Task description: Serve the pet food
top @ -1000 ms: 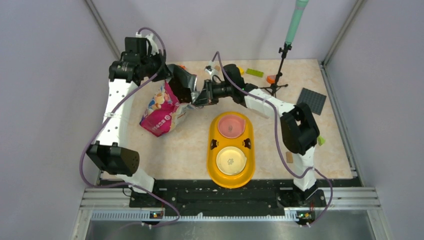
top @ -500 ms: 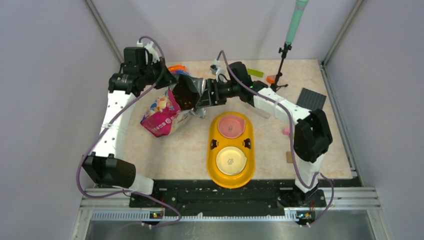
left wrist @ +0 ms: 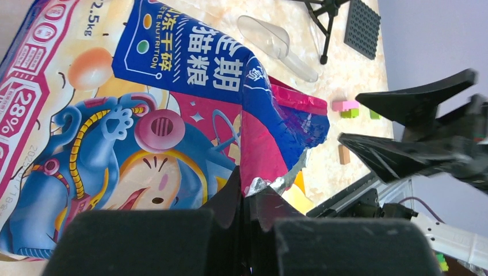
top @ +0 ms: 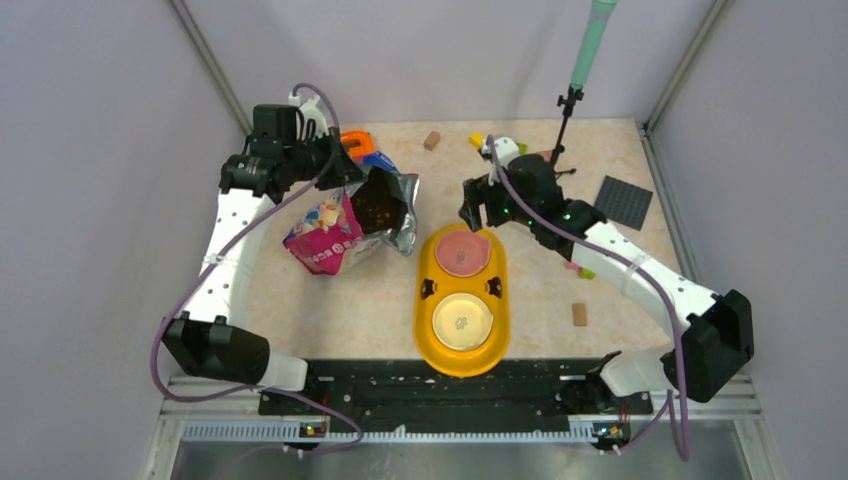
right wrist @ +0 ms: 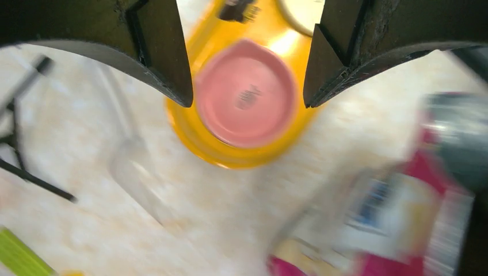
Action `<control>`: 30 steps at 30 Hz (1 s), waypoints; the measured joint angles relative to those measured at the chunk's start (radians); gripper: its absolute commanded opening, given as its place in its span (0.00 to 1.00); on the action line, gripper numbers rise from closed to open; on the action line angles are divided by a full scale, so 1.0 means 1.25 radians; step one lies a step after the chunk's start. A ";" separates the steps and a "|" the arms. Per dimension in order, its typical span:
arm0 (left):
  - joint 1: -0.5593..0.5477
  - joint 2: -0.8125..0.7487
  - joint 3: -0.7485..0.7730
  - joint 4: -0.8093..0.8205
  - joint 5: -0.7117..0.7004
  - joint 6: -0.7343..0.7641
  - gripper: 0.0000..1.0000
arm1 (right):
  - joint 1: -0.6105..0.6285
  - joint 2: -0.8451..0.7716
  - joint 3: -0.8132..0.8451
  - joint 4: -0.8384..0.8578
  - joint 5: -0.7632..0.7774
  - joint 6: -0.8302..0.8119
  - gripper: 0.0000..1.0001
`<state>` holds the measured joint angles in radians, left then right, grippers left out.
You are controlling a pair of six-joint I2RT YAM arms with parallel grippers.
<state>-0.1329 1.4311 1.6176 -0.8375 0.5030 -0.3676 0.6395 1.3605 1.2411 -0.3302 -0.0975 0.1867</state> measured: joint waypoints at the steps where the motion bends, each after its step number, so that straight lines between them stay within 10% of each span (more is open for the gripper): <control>1: -0.001 -0.003 -0.003 0.001 -0.003 -0.001 0.00 | -0.002 -0.006 -0.037 0.007 0.047 -0.028 0.72; 23: -0.004 -0.038 -0.060 0.099 -0.149 -0.099 0.00 | -0.239 0.382 -0.086 0.086 0.048 -0.310 0.66; 30: -0.004 -0.038 -0.062 0.099 -0.144 -0.099 0.00 | -0.244 0.415 -0.063 0.108 0.004 -0.336 0.15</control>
<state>-0.1383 1.3834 1.5406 -0.7132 0.3233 -0.4915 0.3347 1.8790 1.1625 -0.1955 -0.0925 -0.2333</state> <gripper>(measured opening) 0.011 0.330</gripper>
